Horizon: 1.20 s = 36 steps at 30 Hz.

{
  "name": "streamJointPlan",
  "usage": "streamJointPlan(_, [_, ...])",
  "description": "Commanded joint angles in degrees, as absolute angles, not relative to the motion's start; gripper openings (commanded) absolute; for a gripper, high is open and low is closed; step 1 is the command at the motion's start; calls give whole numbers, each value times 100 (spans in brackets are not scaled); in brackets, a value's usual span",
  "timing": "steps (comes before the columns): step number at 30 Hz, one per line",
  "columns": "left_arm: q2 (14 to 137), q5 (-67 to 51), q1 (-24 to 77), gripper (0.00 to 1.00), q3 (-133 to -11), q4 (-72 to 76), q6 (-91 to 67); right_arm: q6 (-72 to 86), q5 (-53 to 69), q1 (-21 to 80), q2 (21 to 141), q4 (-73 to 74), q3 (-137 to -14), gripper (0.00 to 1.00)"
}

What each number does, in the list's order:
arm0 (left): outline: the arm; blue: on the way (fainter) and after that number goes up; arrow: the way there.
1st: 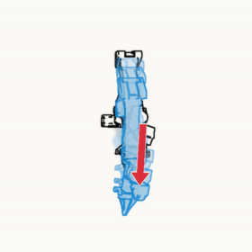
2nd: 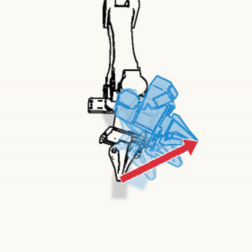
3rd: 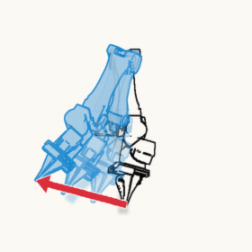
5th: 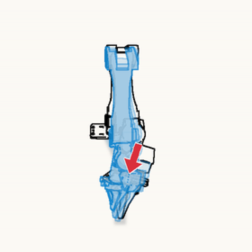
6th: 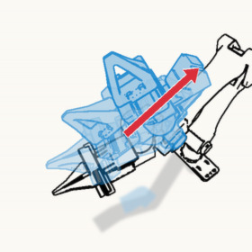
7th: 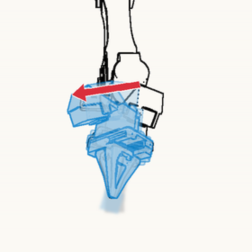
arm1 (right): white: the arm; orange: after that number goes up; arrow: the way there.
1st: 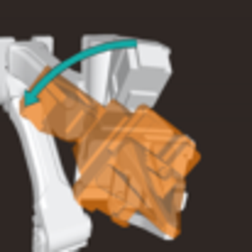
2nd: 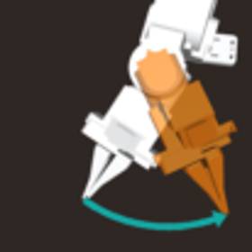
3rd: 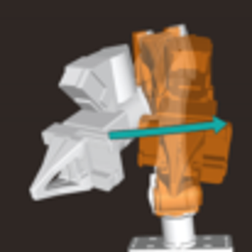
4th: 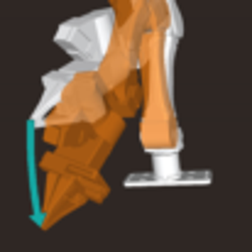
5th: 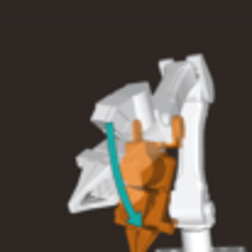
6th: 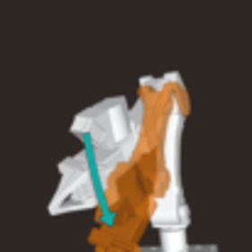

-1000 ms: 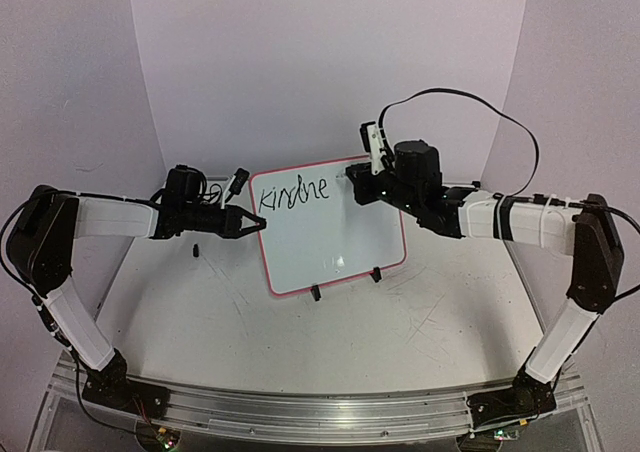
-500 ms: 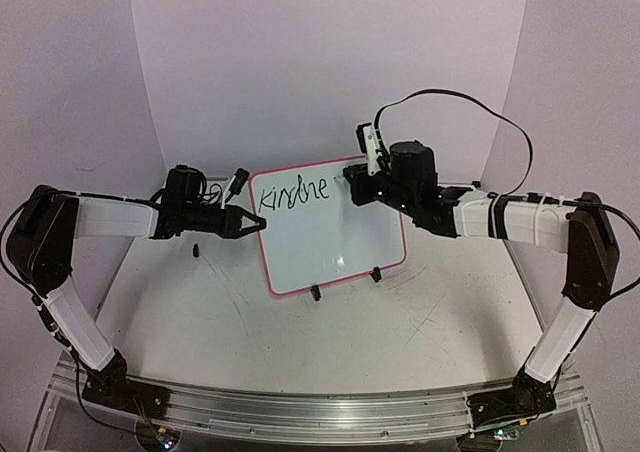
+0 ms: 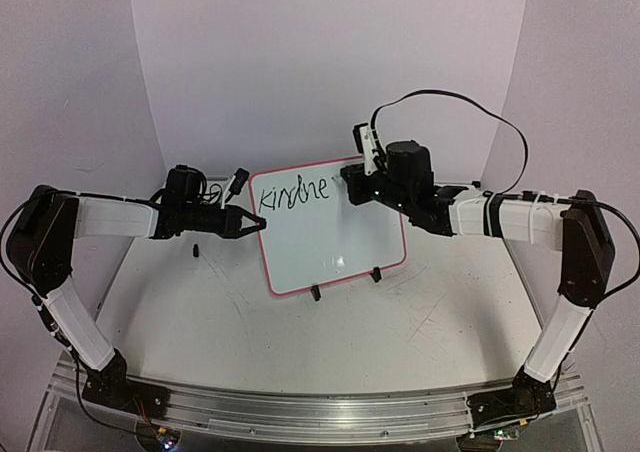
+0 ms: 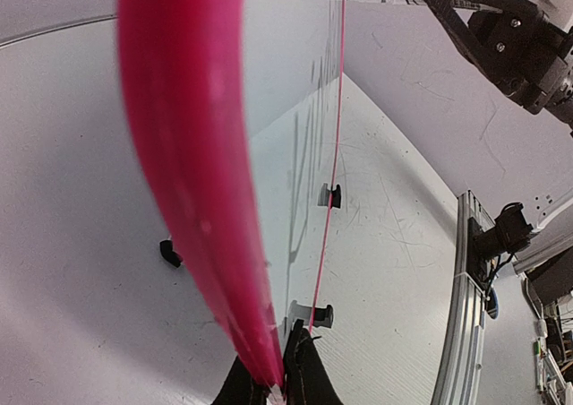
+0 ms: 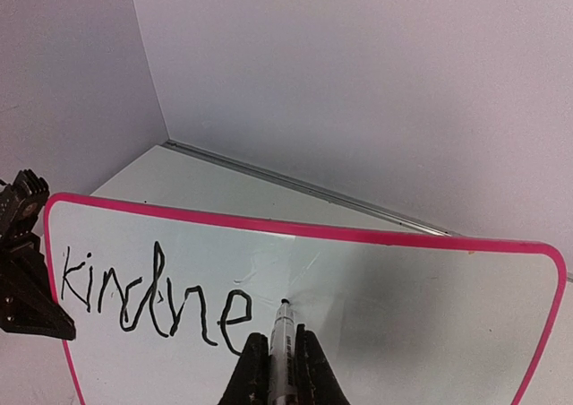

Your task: Write a sentence on the whiteboard

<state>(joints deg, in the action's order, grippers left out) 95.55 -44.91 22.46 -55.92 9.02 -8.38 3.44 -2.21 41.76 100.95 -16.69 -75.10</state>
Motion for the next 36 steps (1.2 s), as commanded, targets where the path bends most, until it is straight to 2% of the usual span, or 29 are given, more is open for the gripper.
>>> streamJointPlan(1, [9695,-3243,2145,0,-5727,826,-302,363,-110,4195,10173,-1840,-7759,0])
streamJointPlan(15, [9664,-3219,2148,0,-5743,817,-292,481,-56,4271,10061,-1729,-7490,0])
streamJointPlan(36, [9640,-3226,2146,0,-5766,800,-299,469,-752,4278,9654,-1651,-6891,0])
